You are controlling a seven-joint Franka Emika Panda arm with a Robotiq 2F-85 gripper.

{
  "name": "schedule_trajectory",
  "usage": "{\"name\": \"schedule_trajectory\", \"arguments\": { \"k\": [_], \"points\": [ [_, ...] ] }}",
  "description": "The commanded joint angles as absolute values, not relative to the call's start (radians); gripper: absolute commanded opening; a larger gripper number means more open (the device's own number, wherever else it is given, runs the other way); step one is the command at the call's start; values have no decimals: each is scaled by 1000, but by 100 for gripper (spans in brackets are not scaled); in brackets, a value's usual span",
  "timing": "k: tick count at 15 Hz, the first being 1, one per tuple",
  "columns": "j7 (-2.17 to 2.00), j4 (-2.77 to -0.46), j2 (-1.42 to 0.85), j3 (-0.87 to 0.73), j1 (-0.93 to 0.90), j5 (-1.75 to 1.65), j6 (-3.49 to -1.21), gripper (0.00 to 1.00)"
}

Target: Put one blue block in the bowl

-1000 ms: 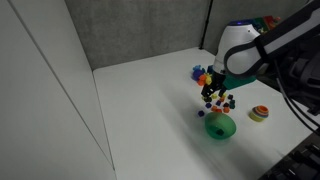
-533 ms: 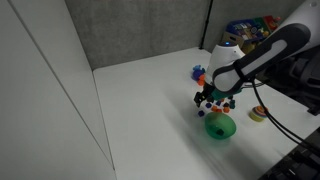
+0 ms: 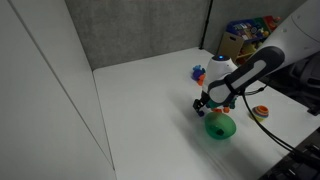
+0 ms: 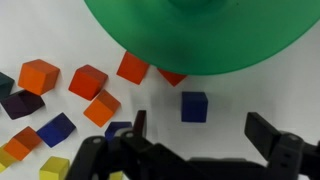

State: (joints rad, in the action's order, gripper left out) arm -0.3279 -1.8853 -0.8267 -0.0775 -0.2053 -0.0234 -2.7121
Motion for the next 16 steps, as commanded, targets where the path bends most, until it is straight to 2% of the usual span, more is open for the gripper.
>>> {"name": "schedule_trajectory", "arguments": {
  "k": [1,2,3,4,5,9,12,13,16],
  "points": [
    [-349,-1848,-869,-92,-224,-12,-2722,100],
    [-348,-1845,-876,-93,-226,-13,-2728,100],
    [-350,-1845,-882,-96,-229,-14,-2744,75],
    [-349,-1845,-887,-96,-230,-13,-2756,73],
    [-349,-1846,-892,-98,-232,-12,-2770,66],
    [-351,-1843,-904,-104,-235,-3,-2798,32],
    [-356,-1840,-899,-108,-232,8,-2779,10],
    [-354,-1846,-880,-106,-227,15,-2767,7],
    [-359,-1879,-821,-117,-231,26,-2746,10]
  ]
}}
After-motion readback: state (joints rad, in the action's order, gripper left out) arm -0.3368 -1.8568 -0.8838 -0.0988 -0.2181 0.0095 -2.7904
